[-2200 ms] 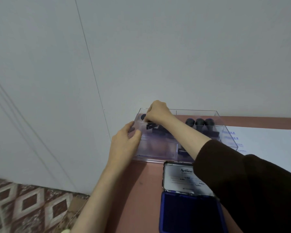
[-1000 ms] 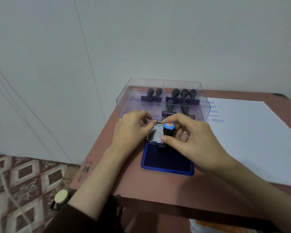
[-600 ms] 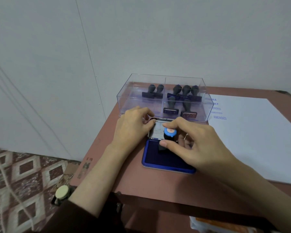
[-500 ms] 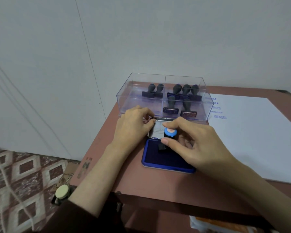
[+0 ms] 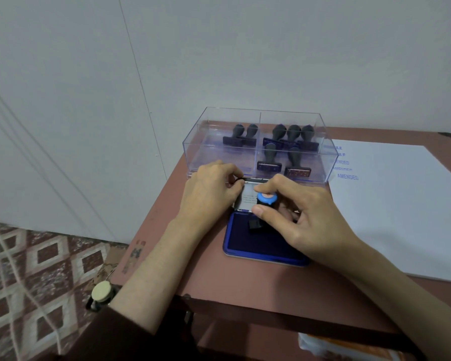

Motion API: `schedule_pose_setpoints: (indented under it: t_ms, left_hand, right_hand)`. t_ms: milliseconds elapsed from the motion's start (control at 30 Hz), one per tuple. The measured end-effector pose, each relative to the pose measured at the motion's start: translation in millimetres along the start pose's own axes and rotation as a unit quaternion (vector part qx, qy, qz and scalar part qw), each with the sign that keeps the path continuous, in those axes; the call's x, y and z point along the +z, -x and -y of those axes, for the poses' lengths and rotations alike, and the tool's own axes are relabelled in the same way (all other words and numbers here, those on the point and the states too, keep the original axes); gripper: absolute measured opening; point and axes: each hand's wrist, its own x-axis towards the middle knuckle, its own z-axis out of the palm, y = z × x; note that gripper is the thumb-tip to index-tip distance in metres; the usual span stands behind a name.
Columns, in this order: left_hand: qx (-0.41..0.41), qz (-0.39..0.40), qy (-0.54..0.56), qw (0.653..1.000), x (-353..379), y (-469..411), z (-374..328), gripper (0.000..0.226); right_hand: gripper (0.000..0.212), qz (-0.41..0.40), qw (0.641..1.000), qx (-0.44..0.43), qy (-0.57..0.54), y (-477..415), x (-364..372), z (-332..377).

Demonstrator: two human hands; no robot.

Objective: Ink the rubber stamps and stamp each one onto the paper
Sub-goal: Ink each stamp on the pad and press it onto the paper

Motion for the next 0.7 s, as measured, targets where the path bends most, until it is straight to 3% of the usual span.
schedule_pose_setpoints:
  t_ms: [700]
  left_hand:
    - [0.012,-0.003,0.004,1.0,1.9,-1.2,0.8,0.015]
  right_hand:
    - [0.01,-0.007,0.999,-0.039,0.011,3.1,0.2,-0.3]
